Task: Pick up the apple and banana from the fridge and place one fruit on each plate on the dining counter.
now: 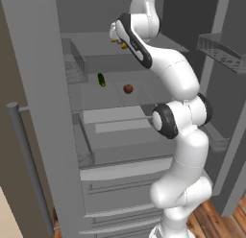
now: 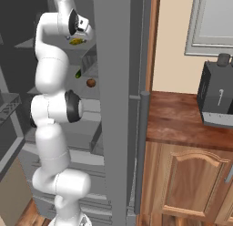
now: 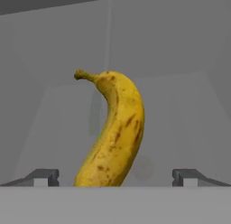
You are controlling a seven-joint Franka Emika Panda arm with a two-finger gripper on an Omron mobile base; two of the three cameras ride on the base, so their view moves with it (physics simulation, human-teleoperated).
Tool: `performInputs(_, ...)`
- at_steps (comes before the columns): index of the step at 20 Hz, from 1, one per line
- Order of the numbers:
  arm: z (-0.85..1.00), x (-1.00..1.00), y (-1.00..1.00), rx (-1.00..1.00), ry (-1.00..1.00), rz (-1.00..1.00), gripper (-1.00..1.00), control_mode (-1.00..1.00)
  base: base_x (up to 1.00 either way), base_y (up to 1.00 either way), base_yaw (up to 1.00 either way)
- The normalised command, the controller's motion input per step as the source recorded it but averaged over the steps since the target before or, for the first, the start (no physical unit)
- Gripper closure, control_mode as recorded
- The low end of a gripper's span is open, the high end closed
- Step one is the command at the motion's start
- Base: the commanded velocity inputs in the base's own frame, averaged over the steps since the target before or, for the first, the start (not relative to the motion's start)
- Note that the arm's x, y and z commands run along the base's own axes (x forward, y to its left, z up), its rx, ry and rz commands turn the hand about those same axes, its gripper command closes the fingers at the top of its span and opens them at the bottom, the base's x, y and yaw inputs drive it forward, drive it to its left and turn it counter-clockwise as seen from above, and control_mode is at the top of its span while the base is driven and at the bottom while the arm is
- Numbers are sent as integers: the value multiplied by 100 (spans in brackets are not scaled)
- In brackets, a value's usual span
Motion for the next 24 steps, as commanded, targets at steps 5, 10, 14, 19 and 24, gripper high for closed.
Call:
performInputs(5, -19, 12, 4, -6, 0, 0, -100, -100, 0, 0, 0)
performInputs(10, -34, 10, 0, -8, 0, -1, -100, -100, 0, 0, 0)
performInputs(14, -35, 16, 0, -4, 0, -1, -100, -100, 0, 0, 0)
performInputs(19, -49, 18, 0, -3, 0, 0, 100, -100, 0, 0, 0)
performInputs(24, -75, 33, 0, -4, 0, -1, 100, -100, 0, 0, 0)
